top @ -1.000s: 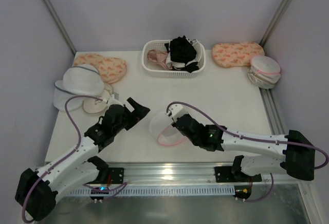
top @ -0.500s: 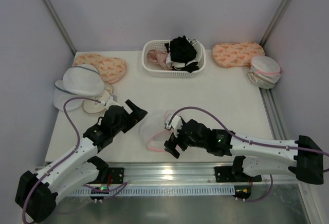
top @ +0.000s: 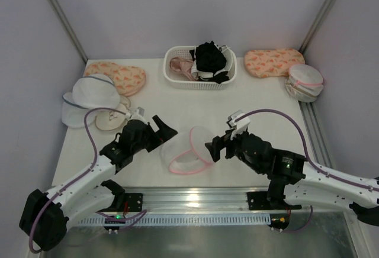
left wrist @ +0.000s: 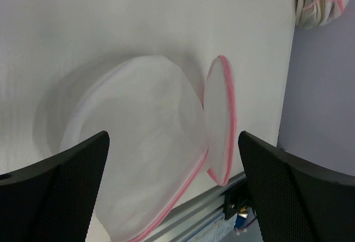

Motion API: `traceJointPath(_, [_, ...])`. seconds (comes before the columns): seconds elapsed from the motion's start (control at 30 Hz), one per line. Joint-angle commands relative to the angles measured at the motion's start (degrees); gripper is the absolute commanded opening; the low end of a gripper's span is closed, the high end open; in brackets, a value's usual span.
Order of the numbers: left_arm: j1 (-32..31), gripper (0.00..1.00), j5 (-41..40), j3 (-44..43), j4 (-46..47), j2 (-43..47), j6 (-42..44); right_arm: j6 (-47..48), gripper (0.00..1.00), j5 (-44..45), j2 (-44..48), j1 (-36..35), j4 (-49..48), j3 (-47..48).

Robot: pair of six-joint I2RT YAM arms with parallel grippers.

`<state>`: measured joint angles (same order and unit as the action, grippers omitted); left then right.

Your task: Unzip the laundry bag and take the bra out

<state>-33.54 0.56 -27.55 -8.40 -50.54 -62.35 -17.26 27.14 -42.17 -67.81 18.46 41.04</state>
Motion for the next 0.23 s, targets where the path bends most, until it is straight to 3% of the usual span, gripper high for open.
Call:
traceJointPath(0.0, [0.32, 0.99, 11.54, -2.06, 8.03, -4.37, 6.87, -5.85, 0.99, 13.97, 4.27, -0.22, 2.47, 0.72])
traceJointPath(0.2, [0.23, 0.99, 15.35, -4.35, 9.02, -8.43, 12.95, -5.86, 0.99, 14.97, 8.6, -0.13, -0.88, -0.08])
